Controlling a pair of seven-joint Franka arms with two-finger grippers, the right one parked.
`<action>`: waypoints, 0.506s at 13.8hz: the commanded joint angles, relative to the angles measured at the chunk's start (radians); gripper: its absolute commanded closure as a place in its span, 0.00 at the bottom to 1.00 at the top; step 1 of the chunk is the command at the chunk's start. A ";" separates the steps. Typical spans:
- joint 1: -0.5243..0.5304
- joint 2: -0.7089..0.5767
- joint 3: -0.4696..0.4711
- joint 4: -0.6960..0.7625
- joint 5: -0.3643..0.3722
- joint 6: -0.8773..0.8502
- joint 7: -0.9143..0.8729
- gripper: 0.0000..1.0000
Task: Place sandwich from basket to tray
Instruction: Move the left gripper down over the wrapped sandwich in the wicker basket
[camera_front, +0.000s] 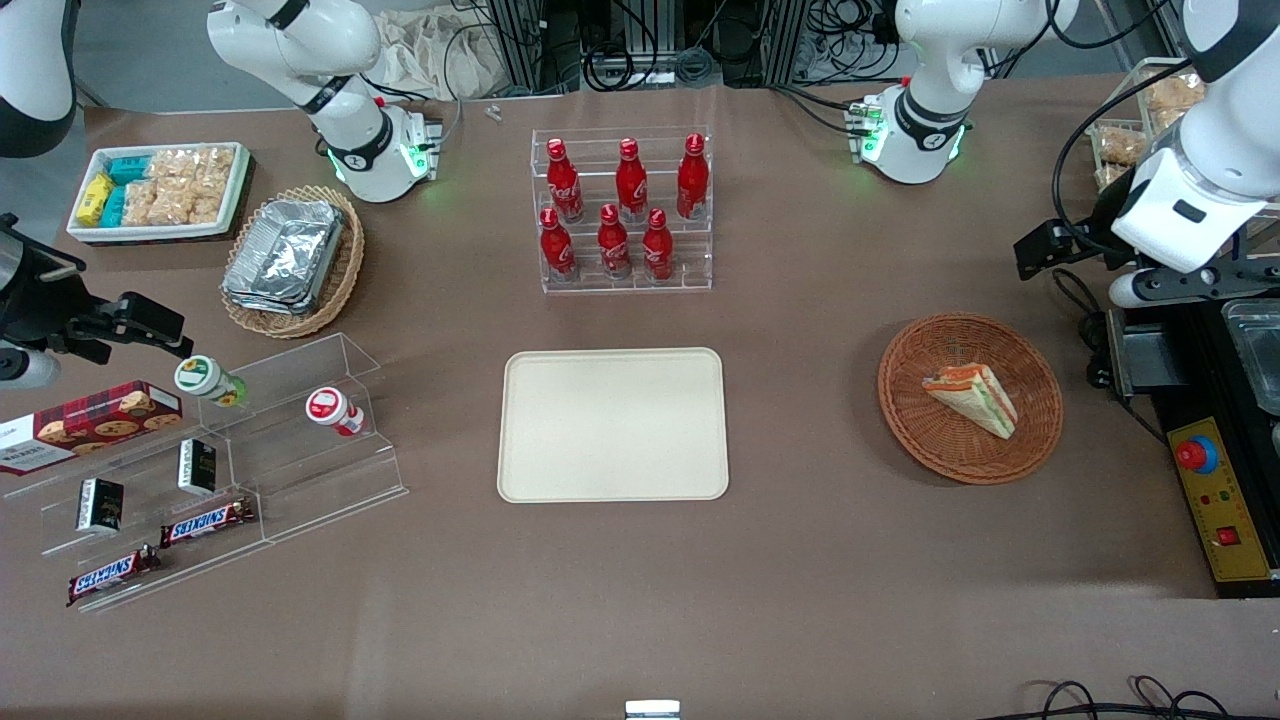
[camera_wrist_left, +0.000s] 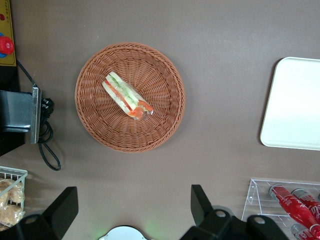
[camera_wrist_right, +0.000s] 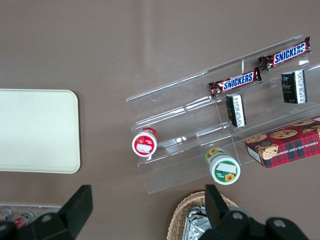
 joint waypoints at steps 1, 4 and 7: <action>-0.011 0.022 0.007 0.030 0.013 -0.019 0.013 0.00; -0.004 0.035 0.010 0.027 0.016 -0.019 -0.024 0.00; 0.015 0.107 0.015 0.027 0.018 -0.008 -0.346 0.00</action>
